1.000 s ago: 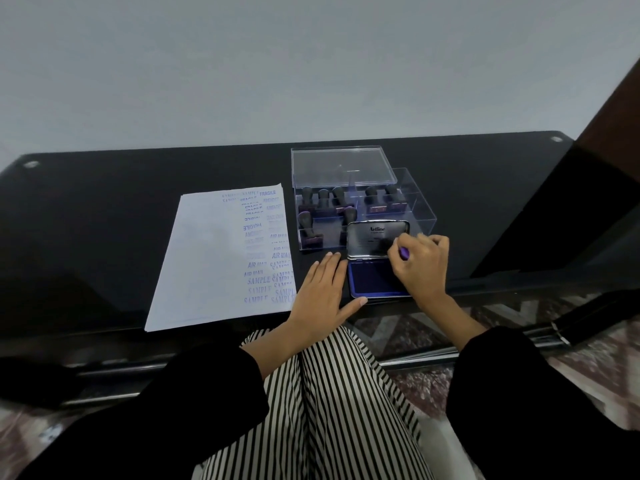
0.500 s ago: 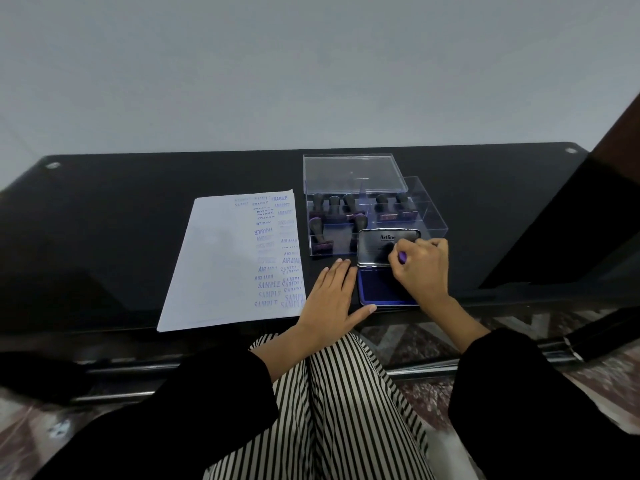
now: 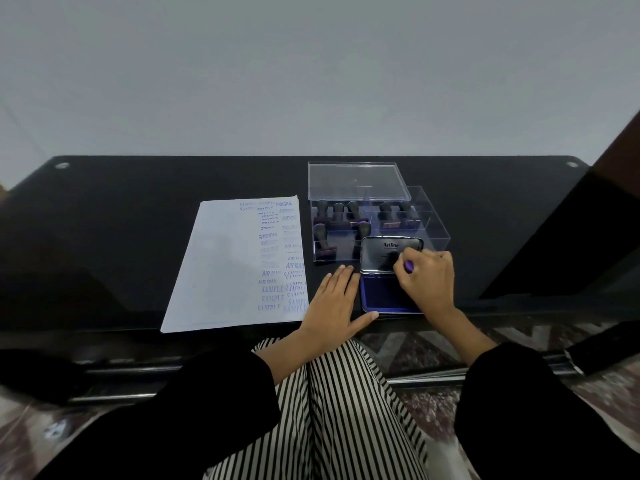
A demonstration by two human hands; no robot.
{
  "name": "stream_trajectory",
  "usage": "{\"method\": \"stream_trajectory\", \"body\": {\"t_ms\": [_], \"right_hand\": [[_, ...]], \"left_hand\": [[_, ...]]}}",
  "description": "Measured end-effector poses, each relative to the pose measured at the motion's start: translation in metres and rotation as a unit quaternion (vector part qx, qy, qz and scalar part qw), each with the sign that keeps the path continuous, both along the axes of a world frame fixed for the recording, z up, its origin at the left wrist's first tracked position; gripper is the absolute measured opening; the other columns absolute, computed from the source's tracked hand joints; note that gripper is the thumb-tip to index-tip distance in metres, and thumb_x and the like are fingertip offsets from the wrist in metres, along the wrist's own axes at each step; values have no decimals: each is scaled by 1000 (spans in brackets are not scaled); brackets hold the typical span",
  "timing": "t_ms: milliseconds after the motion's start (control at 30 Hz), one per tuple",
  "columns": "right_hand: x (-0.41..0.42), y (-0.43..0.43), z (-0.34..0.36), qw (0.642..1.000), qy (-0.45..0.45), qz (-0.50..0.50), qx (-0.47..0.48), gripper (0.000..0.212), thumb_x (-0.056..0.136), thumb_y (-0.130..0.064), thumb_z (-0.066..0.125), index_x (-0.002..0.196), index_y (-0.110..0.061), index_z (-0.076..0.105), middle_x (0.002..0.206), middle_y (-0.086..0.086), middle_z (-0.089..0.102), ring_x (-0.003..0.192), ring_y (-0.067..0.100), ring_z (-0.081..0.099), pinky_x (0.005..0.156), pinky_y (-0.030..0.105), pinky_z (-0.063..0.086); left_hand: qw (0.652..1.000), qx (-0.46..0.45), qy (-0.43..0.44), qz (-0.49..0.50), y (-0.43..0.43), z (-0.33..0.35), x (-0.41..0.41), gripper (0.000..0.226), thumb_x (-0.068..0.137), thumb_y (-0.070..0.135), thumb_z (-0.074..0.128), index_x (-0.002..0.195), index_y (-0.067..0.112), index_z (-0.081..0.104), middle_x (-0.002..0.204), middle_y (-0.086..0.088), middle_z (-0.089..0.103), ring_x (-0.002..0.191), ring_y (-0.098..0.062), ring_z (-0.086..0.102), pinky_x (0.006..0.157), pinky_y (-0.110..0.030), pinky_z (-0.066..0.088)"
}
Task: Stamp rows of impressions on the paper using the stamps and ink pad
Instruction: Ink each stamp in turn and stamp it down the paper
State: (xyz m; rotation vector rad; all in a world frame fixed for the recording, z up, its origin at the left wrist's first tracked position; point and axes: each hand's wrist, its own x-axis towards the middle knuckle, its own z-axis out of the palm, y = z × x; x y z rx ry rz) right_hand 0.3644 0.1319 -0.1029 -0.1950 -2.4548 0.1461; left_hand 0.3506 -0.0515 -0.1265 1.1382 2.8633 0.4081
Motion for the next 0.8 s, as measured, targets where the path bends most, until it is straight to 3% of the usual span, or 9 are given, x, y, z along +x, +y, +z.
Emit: {"method": "stream_trajectory", "body": {"t_ms": [100,233,333,433,500,600,700,800], "right_hand": [[0,-2,9,998,-60,6,-9,27,79,-14,62,52,-11,56,39,3,47,37,22,46,54,29,38],[3,-9,29,997,-69,-21,-22,33,83,-17,63,53,-15,50,44,-1,41,41,20,38,54,24,27],[-1,-21,53,996,-34,-11,-77,34,90,-21,55,57,-14,51,66,0,47,54,17,43,46,20,20],[-17,-41,80,985,-7,66,-157,27,92,-25,55,69,-10,58,76,-1,49,65,14,46,53,23,30],[-32,-57,96,965,-11,124,-232,22,88,-33,60,77,-14,60,74,-6,55,68,11,51,59,27,40],[-61,-82,113,935,-47,151,-318,29,81,-42,66,75,-13,61,65,-4,56,61,9,50,59,24,41],[-94,-106,121,913,-94,158,-365,43,80,-42,67,70,-2,59,58,2,53,53,10,45,58,25,39],[-131,-133,119,892,-143,186,-385,36,84,-35,66,67,-7,51,58,-1,54,47,4,50,56,21,43]], "left_hand": [[1000,-6,-14,-7,-1,5,0,106,69,76,-2,149,7,11,158,-10,10,147,-20,3,119,-33,-2],[998,1,-48,-32,-9,23,-6,86,89,62,37,149,6,11,157,-10,12,146,-21,11,119,-33,9],[995,64,-53,-49,-27,49,-13,65,93,48,44,144,10,28,147,-6,35,133,-18,37,109,-31,33],[992,111,-26,-48,-50,73,-22,46,95,37,46,133,12,44,129,-4,51,115,-15,50,97,-29,43],[990,140,-8,-25,-66,85,-32,39,95,34,47,128,12,49,124,-3,55,111,-15,52,95,-30,45],[985,170,0,37,-88,97,-52,35,96,31,47,127,15,51,129,-1,54,116,-13,51,99,-24,42],[977,189,-1,103,-112,97,-78,32,96,30,46,125,17,52,132,2,53,119,-13,51,96,-18,37],[969,193,0,156,-138,90,-109,30,96,25,46,123,15,53,129,2,53,118,-11,50,92,-13,33]]}}
